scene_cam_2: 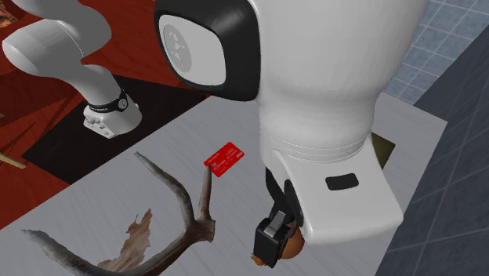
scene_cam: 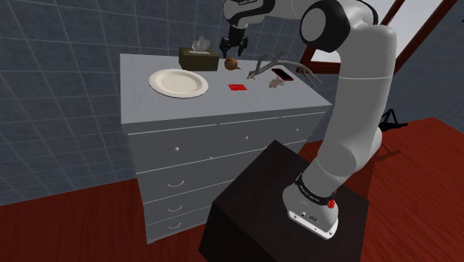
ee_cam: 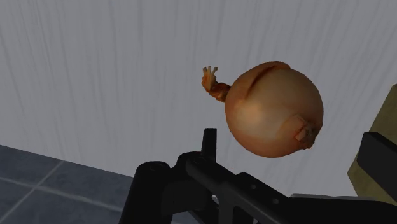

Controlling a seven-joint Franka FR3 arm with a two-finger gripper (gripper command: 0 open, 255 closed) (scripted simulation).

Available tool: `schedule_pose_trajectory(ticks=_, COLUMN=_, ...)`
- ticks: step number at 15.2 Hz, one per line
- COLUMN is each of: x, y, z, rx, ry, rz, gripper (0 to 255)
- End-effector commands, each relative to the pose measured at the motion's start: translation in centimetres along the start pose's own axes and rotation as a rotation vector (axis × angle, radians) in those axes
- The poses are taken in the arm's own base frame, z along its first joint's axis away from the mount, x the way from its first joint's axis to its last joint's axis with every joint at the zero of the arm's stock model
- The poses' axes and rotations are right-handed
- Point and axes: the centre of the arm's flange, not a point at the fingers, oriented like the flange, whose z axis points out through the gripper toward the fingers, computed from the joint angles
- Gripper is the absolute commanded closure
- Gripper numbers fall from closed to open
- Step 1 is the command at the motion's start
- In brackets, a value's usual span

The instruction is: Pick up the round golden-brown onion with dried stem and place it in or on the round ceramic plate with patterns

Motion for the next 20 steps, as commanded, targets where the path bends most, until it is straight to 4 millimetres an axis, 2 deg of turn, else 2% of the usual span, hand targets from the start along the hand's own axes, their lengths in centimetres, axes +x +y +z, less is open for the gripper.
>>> schedule_pose_trajectory(ticks=1, x=0.0, y=0.0, z=1.0, rx=0.000, ry=-0.001, rz=-0.002, gripper=0)
schedule_pose_trajectory(ticks=3, x=0.0, y=0.0, z=2.4, rx=0.000, ry=-0.001, rz=-0.002, gripper=0)
schedule_pose_trajectory(ticks=11, x=0.0, y=0.0, z=2.4, rx=0.000, ry=-0.001, rz=-0.002, gripper=0)
schedule_pose_trajectory(ticks=12, x=0.0, y=0.0, z=2.4, rx=0.000, ry=-0.001, rz=-0.002, gripper=255)
schedule_pose_trajectory(ticks=20, x=0.0, y=0.0, z=2.4, rx=0.000, ry=-0.001, rz=-0.002, gripper=255)
